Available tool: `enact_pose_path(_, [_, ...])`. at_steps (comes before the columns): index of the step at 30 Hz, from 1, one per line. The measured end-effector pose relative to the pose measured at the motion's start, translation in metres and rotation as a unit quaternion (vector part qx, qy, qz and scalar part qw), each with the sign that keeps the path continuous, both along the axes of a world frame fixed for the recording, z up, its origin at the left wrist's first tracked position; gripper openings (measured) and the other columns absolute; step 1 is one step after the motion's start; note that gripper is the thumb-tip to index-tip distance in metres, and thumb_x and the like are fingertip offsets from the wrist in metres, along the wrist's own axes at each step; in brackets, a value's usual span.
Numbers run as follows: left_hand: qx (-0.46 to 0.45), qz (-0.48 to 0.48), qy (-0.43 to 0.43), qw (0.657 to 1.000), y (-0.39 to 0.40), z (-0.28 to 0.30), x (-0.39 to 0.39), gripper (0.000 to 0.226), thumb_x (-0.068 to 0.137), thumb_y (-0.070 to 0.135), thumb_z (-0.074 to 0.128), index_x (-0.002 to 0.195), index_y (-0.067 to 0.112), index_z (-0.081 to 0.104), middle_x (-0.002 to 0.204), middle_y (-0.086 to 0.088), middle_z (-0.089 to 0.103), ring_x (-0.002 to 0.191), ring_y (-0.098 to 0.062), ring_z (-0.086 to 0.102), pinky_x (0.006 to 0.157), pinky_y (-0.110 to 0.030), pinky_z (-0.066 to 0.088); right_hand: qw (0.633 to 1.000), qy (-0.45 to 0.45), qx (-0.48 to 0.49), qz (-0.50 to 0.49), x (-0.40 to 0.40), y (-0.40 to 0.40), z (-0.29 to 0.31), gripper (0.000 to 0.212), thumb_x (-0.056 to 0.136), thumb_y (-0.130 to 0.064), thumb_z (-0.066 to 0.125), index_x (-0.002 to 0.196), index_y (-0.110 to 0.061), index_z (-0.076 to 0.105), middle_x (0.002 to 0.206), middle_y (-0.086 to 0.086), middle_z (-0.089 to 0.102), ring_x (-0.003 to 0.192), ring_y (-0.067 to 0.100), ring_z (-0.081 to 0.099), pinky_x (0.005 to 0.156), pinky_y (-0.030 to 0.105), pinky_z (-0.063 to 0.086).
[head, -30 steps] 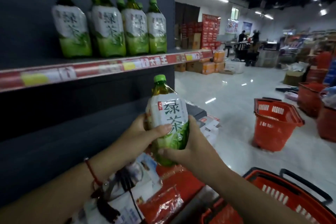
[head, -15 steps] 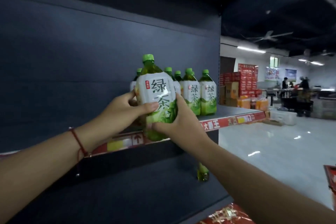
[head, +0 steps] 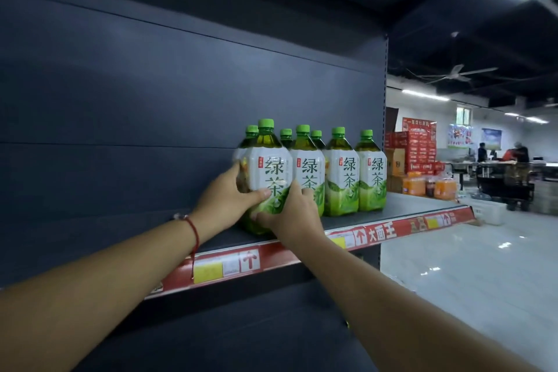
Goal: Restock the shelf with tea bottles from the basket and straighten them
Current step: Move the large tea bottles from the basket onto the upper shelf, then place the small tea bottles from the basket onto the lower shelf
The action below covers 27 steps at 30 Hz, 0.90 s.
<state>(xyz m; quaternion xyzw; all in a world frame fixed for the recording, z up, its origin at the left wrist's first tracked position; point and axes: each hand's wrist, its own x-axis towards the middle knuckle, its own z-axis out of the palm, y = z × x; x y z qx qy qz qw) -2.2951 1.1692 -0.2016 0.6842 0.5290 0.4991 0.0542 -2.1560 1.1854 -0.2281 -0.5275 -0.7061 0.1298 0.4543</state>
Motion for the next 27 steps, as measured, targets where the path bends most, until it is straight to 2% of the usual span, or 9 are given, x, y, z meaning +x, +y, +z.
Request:
enact_pose_path(4, [-0.007, 0.046, 0.042, 0.998, 0.015, 0.002, 0.001, 0.061, 0.077, 0.042, 0.073, 0.132, 0.027, 0.05, 0.12, 0.007, 0.066, 0.104, -0.015, 0.063, 0.09, -0.036, 0.053, 1.0, -0.013, -0.019, -0.013, -0.009, 0.01, 0.003, 0.088, 0.078, -0.039, 0.082, 0.143, -0.008, 0.032, 0.138, 0.01, 0.037, 0.132, 0.028, 0.039, 0.111, 0.037, 0.036])
enact_pose_path(8, [-0.022, 0.06, 0.032, 0.997, 0.025, 0.004, 0.001, 0.058, 0.078, 0.038, 0.074, 0.13, 0.023, 0.053, 0.12, 0.004, 0.066, 0.105, -0.018, 0.063, 0.09, -0.034, 0.052, 0.999, -0.024, -0.028, -0.025, -0.014, 0.014, 0.005, 0.092, 0.08, -0.037, 0.08, 0.147, -0.005, 0.026, 0.143, 0.012, 0.033, 0.136, 0.03, 0.035, 0.113, 0.039, 0.035])
enact_pose_path(14, [-0.017, 0.084, 0.046, 0.995, 0.022, 0.0, 0.007, 0.058, 0.081, 0.041, 0.07, 0.132, 0.023, 0.051, 0.119, 0.001, 0.067, 0.103, -0.021, 0.063, 0.087, -0.036, 0.053, 0.996, -0.088, -0.027, 0.012, 0.008, 0.008, 0.006, 0.08, 0.085, -0.035, 0.074, 0.145, -0.008, 0.029, 0.141, 0.011, 0.04, 0.126, 0.029, 0.047, 0.104, 0.038, 0.044])
enact_pose_path(18, [-0.032, 0.143, 0.158, 0.977, -0.007, -0.012, 0.015, 0.046, 0.08, 0.045, 0.063, 0.123, 0.03, 0.053, 0.109, 0.002, 0.068, 0.092, -0.022, 0.064, 0.077, -0.038, 0.056, 0.98, -0.192, 0.002, 0.041, 0.034, -0.016, -0.003, 0.079, 0.092, -0.037, 0.063, 0.156, -0.016, 0.021, 0.152, 0.01, 0.035, 0.136, 0.029, 0.042, 0.11, 0.041, 0.04])
enact_pose_path(20, [0.003, 0.184, 0.227, 0.956, -0.028, -0.023, 0.023, 0.035, 0.083, 0.046, 0.056, 0.114, 0.028, 0.057, 0.114, 0.002, 0.063, 0.092, -0.023, 0.062, 0.074, -0.036, 0.054, 0.963, -0.258, 0.053, 0.056, 0.054, -0.032, -0.011, 0.061, 0.097, -0.029, 0.056, 0.153, -0.017, 0.033, 0.15, 0.007, 0.043, 0.137, 0.027, 0.041, 0.11, 0.036, 0.036])
enact_pose_path(21, [0.021, 0.191, 0.258, 0.947, -0.039, -0.031, 0.029, 0.035, 0.086, 0.045, 0.053, 0.115, 0.027, 0.058, 0.122, 0.001, 0.059, 0.098, -0.024, 0.06, 0.076, -0.035, 0.052, 0.956, -0.276, 0.078, 0.066, 0.066, -0.041, -0.016, 0.052, 0.098, -0.024, 0.054, 0.149, -0.015, 0.042, 0.146, 0.007, 0.049, 0.135, 0.026, 0.043, 0.108, 0.032, 0.034])
enact_pose_path(23, [0.053, 0.175, 0.301, 0.936, -0.058, -0.054, 0.043, 0.046, 0.089, 0.045, 0.051, 0.13, 0.026, 0.054, 0.141, 0.001, 0.047, 0.119, -0.023, 0.052, 0.092, -0.037, 0.045, 0.949, -0.292, 0.096, 0.073, 0.093, -0.06, -0.032, 0.048, 0.098, -0.018, 0.053, 0.146, -0.015, 0.048, 0.145, 0.005, 0.052, 0.136, 0.024, 0.041, 0.107, 0.024, 0.026])
enact_pose_path(25, [0.075, 0.141, 0.326, 0.932, -0.072, -0.083, 0.057, 0.054, 0.087, 0.05, 0.05, 0.136, 0.026, 0.051, 0.146, -0.002, 0.045, 0.13, -0.024, 0.045, 0.106, -0.038, 0.035, 0.945, -0.308, 0.087, 0.067, 0.121, -0.077, -0.054, 0.053, 0.098, -0.021, 0.054, 0.15, -0.02, 0.041, 0.153, 0.0, 0.043, 0.143, 0.02, 0.03, 0.112, 0.023, 0.019])
enact_pose_path(27, [0.076, 0.112, 0.353, 0.926, -0.08, -0.116, 0.075, 0.06, 0.082, 0.055, 0.045, 0.133, 0.026, 0.055, 0.143, -0.003, 0.049, 0.132, -0.025, 0.044, 0.111, -0.042, 0.03, 0.94, -0.335, 0.055, 0.044, 0.152, -0.093, -0.087, 0.058, 0.1, -0.03, 0.053, 0.154, -0.027, 0.033, 0.16, -0.004, 0.031, 0.15, 0.02, 0.018, 0.12, 0.029, 0.012])
